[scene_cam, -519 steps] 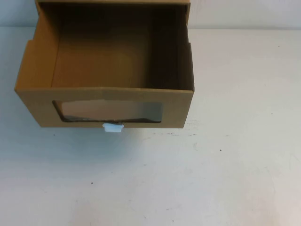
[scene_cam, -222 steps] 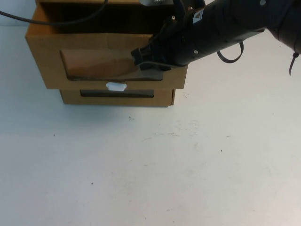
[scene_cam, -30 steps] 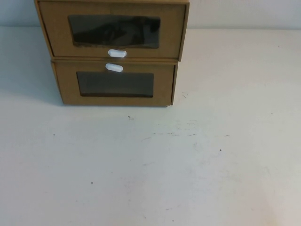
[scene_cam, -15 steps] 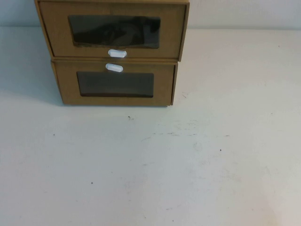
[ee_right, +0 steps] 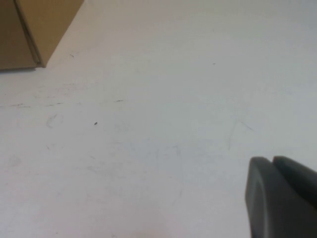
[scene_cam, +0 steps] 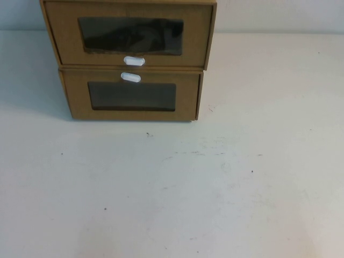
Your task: Close the shoe box
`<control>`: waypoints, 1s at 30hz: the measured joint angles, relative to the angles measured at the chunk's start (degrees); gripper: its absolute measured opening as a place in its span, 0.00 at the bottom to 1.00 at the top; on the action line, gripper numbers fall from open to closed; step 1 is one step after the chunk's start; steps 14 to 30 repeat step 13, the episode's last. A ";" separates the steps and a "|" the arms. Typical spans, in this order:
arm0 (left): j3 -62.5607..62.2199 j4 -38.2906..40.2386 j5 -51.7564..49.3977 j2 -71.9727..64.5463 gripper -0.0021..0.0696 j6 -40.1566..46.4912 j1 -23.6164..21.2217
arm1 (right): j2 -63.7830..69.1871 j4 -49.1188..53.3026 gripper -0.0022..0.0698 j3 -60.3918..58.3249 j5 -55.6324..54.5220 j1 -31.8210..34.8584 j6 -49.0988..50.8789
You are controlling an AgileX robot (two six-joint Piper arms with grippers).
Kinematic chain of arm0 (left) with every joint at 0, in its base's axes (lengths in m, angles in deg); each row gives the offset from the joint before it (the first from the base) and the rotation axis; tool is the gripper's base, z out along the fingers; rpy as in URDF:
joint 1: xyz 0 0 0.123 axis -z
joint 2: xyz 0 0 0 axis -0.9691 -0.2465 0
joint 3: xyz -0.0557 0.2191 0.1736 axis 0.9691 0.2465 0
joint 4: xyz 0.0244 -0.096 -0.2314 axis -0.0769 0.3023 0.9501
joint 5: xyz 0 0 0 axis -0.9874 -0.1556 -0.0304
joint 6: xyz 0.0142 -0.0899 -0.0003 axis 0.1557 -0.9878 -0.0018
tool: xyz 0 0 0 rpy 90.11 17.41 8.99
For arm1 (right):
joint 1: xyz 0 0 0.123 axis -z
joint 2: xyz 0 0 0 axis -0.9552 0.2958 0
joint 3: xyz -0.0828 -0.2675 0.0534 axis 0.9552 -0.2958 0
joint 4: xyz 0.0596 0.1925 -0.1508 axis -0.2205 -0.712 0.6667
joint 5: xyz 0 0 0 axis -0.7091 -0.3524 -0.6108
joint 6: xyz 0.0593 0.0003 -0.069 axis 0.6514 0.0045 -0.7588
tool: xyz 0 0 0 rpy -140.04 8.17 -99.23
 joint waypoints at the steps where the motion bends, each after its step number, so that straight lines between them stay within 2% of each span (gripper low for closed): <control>1: 0.00 -0.41 -1.24 0.00 0.02 0.11 0.00 | 0.00 0.00 0.01 0.00 0.00 0.00 0.00; 30: 0.00 -0.77 -1.67 0.00 0.02 -0.01 0.00 | 0.00 0.00 0.01 0.00 0.00 0.00 0.00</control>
